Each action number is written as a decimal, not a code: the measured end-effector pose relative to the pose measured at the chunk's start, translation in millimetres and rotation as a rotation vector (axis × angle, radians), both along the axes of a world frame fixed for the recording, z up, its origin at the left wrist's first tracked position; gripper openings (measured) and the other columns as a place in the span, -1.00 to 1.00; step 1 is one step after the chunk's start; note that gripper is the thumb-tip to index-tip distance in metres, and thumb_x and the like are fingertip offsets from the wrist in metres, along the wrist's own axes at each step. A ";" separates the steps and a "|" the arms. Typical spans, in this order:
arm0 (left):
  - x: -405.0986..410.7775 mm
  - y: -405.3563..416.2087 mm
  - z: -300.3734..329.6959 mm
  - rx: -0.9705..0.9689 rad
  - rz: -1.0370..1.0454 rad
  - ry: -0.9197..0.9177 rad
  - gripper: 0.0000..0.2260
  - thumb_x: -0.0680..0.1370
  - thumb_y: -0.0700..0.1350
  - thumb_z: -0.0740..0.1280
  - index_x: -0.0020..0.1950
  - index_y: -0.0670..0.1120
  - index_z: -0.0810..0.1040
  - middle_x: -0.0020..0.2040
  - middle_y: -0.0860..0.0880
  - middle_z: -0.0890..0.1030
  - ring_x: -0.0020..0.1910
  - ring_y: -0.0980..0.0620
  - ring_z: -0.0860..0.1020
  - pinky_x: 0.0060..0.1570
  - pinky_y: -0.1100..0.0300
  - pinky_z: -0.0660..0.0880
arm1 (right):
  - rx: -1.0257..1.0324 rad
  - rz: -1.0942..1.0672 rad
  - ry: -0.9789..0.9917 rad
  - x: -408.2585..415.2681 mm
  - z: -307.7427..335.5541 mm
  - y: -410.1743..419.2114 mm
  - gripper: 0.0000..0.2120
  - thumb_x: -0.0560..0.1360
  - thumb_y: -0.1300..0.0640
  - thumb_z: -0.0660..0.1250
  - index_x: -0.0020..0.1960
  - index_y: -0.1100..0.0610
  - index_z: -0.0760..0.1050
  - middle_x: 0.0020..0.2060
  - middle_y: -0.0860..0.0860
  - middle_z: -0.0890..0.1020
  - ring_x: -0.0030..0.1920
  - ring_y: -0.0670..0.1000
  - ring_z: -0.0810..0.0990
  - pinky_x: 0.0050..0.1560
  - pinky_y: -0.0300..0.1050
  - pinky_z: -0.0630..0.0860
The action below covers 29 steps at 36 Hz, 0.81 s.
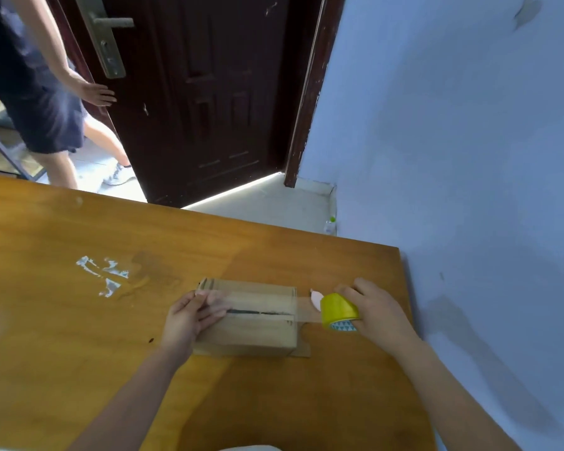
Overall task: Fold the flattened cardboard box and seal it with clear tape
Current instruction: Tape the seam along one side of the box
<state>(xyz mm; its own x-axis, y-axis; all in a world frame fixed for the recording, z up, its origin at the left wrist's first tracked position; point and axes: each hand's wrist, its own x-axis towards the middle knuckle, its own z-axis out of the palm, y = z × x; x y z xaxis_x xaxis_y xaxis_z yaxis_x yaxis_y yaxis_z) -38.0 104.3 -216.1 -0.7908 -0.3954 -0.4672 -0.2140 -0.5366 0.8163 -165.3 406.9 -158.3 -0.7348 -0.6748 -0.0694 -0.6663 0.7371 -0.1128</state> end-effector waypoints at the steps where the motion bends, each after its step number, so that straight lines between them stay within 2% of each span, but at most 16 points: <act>1: 0.1 -2.7 -2.0 0.049 -0.004 0.019 -0.77 0.65 -0.18 0.11 -0.14 -0.23 0.45 0.11 -0.33 0.58 0.00 -0.23 0.63 -0.08 0.02 0.63 | 0.004 -0.007 -0.011 0.0 -3.5 -0.8 -0.27 0.01 0.23 0.61 0.13 -0.03 0.47 -0.21 -0.04 0.48 -0.27 -0.02 0.53 -0.42 -0.28 0.24; 3: 0.3 -8.2 -6.2 0.177 0.001 0.054 -0.76 0.65 -0.18 0.10 -0.17 -0.21 0.43 0.17 -0.35 0.55 0.07 -0.26 0.60 -0.12 0.01 0.63 | 0.016 -0.017 -0.044 2.7 -8.5 -4.3 -0.31 0.06 0.22 0.60 0.15 -0.01 0.49 -0.18 -0.04 0.49 -0.23 -0.01 0.53 -0.39 -0.27 0.25; 5: 0.7 -14.6 -10.8 0.302 0.012 0.073 -0.79 0.61 -0.14 0.18 -0.20 -0.17 0.39 0.20 -0.36 0.52 0.12 -0.28 0.58 -0.12 -0.02 0.62 | 0.016 -0.002 -0.066 5.3 -11.8 -9.8 -0.35 0.15 0.23 0.57 0.21 0.01 0.49 -0.12 -0.01 0.51 -0.15 0.02 0.54 -0.33 -0.23 0.28; 6: 0.8 -17.8 -12.4 0.355 0.005 0.078 -0.80 0.53 -0.10 0.31 -0.22 -0.16 0.38 0.21 -0.36 0.52 0.14 -0.29 0.56 -0.12 -0.04 0.61 | 0.009 -0.002 -0.080 6.5 -12.4 -13.2 -0.37 0.20 0.24 0.54 0.24 0.02 0.48 -0.09 0.01 0.52 -0.11 0.04 0.54 -0.30 -0.21 0.29; 8: 0.9 -23.1 -15.1 0.411 -0.039 0.096 -0.58 0.24 -0.05 0.59 -0.22 -0.16 0.38 0.18 -0.35 0.55 0.16 -0.31 0.55 -0.10 -0.11 0.60 | -0.001 -0.010 -0.084 8.4 -14.4 -18.9 -0.38 0.20 0.25 0.55 0.24 0.04 0.50 -0.08 0.03 0.53 -0.10 0.07 0.55 -0.29 -0.19 0.29; 9: 0.8 -24.9 -16.1 0.418 -0.051 0.099 -0.48 0.11 -0.04 0.65 -0.20 -0.16 0.38 0.17 -0.36 0.55 0.15 -0.31 0.55 -0.09 -0.13 0.59 | -0.001 -0.016 -0.079 8.7 -15.9 -21.2 -0.37 0.16 0.26 0.57 0.20 0.04 0.52 -0.12 0.02 0.53 -0.14 0.06 0.55 -0.32 -0.20 0.29; 11: -0.2 -25.9 -15.4 0.424 -0.058 0.095 -0.41 0.01 -0.05 0.67 -0.18 -0.17 0.39 0.16 -0.37 0.55 0.14 -0.32 0.55 -0.08 -0.17 0.59 | 0.005 -0.029 -0.070 8.4 -19.2 -23.7 -0.36 0.12 0.26 0.59 0.17 0.03 0.54 -0.15 0.01 0.52 -0.19 0.05 0.55 -0.35 -0.21 0.31; 14: -1.6 -28.4 -12.7 0.466 -0.074 0.089 -0.44 0.00 -0.09 0.67 -0.17 -0.20 0.46 0.19 -0.35 0.54 0.16 -0.30 0.56 -0.07 -0.20 0.58 | 0.008 -0.012 -0.085 7.5 -20.0 -25.8 -0.39 0.27 0.23 0.52 0.28 -0.02 0.46 -0.05 0.01 0.50 -0.06 0.05 0.53 -0.25 -0.18 0.32; 16: -2.1 -30.0 -10.3 0.496 -0.095 0.087 -0.31 0.03 -0.10 0.66 0.04 -0.20 0.43 0.25 -0.32 0.52 0.19 -0.27 0.54 -0.05 -0.21 0.57 | 0.022 0.002 -0.079 6.9 -19.8 -26.7 -0.40 0.37 0.22 0.45 0.36 -0.03 0.38 0.05 0.02 0.48 0.04 0.05 0.49 -0.16 -0.16 0.33; 18: -1.7 -30.9 -8.6 0.498 -0.096 0.079 -0.19 0.04 -0.11 0.66 0.18 -0.19 0.36 0.26 -0.31 0.51 0.20 -0.25 0.54 -0.03 -0.21 0.56 | 0.015 0.008 -0.077 7.0 -20.8 -27.3 -0.40 0.39 0.21 0.42 0.38 -0.03 0.35 0.08 0.02 0.47 0.08 0.05 0.47 -0.12 -0.16 0.33; 22: -0.5 -30.0 -8.4 0.524 -0.073 0.077 -0.12 0.04 -0.12 0.66 0.26 -0.22 0.33 0.26 -0.33 0.50 0.21 -0.27 0.53 -0.02 -0.21 0.56 | 0.001 0.016 -0.082 8.8 -21.8 -28.4 -0.43 0.41 0.20 0.41 0.38 -0.03 0.34 0.10 0.01 0.46 0.10 0.04 0.45 -0.11 -0.18 0.30; 25: -0.1 -30.4 -9.1 0.564 -0.057 0.082 -0.16 0.02 -0.14 0.66 0.21 -0.18 0.36 0.25 -0.36 0.50 0.20 -0.30 0.52 -0.04 -0.27 0.54 | -0.001 0.005 -0.075 10.2 -22.3 -30.3 -0.43 0.42 0.20 0.40 0.38 -0.02 0.33 0.12 0.02 0.45 0.12 0.04 0.45 -0.06 -0.14 0.36; 29: 1.3 -29.7 -4.7 0.584 -0.073 0.093 -0.53 0.00 -0.19 0.65 -0.28 -0.13 0.43 0.23 -0.39 0.49 0.18 -0.35 0.52 -0.06 -0.34 0.52 | -0.001 0.008 -0.076 13.1 -20.2 -34.5 -0.40 0.33 0.21 0.49 0.32 0.00 0.41 0.04 0.02 0.49 0.02 0.05 0.51 -0.17 -0.18 0.31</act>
<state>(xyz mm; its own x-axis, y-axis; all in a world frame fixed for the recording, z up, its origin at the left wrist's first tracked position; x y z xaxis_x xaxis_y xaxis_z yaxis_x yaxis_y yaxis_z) -36.7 74.5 -220.8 -0.8545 -0.0368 -0.5181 -0.2089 -0.8889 0.4076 -152.3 372.4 -178.4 -0.7219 -0.6807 -0.1245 -0.6616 0.7317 -0.1639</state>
